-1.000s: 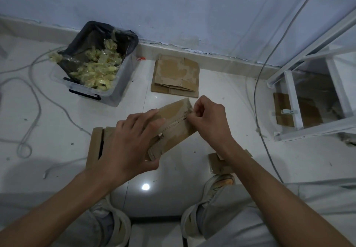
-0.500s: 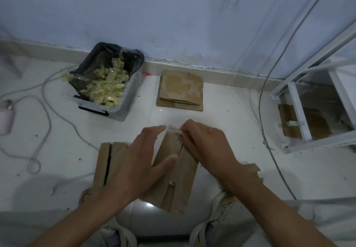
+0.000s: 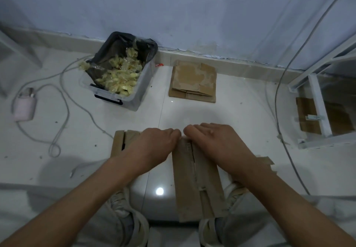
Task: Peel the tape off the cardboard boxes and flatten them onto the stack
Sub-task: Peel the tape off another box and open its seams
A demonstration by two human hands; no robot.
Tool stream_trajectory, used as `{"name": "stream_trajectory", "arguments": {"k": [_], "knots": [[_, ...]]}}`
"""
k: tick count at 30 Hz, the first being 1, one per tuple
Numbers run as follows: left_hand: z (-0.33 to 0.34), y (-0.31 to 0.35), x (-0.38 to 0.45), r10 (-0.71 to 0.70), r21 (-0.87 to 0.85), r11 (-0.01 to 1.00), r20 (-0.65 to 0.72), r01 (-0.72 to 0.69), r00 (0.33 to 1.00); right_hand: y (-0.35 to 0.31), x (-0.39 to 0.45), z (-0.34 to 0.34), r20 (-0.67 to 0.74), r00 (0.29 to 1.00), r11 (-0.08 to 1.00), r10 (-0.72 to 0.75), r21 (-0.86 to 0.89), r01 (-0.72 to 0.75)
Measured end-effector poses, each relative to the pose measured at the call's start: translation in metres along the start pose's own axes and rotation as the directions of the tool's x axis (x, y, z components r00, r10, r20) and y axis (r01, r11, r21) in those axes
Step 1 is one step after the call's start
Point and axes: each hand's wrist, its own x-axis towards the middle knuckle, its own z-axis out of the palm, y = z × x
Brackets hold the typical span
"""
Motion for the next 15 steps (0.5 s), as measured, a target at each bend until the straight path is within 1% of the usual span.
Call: {"name": "stream_trajectory", "arguments": {"k": [1,2,4,5,6,7,8,10,11,13,14,15], "knots": [[-0.004,0.0,0.001,0.003,-0.027,1.0,0.137,0.001,0.991,0.001,-0.003,0.0,0.023,0.999,1.0,-0.021,0.005,0.021],[-0.008,-0.001,0.0,0.027,-0.066,0.998,0.22,-0.012,0.975,0.002,-0.005,0.001,0.042,0.998,0.999,-0.043,0.022,0.042],[-0.015,-0.009,-0.005,0.082,-0.226,0.974,0.26,-0.022,0.962,0.001,-0.008,0.0,0.067,0.995,0.995,-0.076,0.071,0.071],[-0.017,-0.015,-0.009,0.101,-0.362,0.932,0.258,-0.001,0.961,0.0,-0.008,0.001,0.07,0.992,0.992,-0.101,0.084,0.095],[-0.021,-0.022,-0.014,0.138,-0.534,0.845,0.247,0.016,0.959,-0.002,-0.007,0.002,0.071,0.988,0.988,-0.136,0.086,0.13],[-0.026,-0.03,-0.018,0.191,-0.682,0.731,0.241,0.027,0.952,-0.003,-0.007,0.004,0.077,0.982,0.983,-0.171,0.086,0.164],[-0.031,-0.035,-0.02,0.231,-0.764,0.644,0.242,0.038,0.943,-0.003,-0.006,0.005,0.083,0.978,0.979,-0.189,0.09,0.182],[-0.036,-0.04,-0.02,0.259,-0.817,0.575,0.231,0.043,0.938,-0.002,-0.004,0.004,0.065,0.983,0.98,-0.17,0.117,0.162],[-0.034,-0.041,-0.019,0.232,-0.84,0.539,0.212,0.056,0.949,-0.001,-0.003,0.002,0.044,0.989,0.983,-0.138,0.131,0.131],[-0.029,-0.039,-0.016,0.109,-0.887,0.448,0.176,0.11,0.978,0.0,-0.006,-0.001,0.014,0.997,0.987,-0.075,0.147,0.072],[-0.026,-0.037,-0.014,0.04,-0.906,0.405,0.149,0.12,0.988,0.0,-0.007,-0.002,0.006,0.999,0.987,-0.053,0.15,0.052],[-0.023,-0.035,-0.014,-0.012,-0.918,0.383,0.113,0.108,0.994,0.001,-0.008,-0.002,0.005,0.999,0.988,-0.04,0.151,0.039]]}}
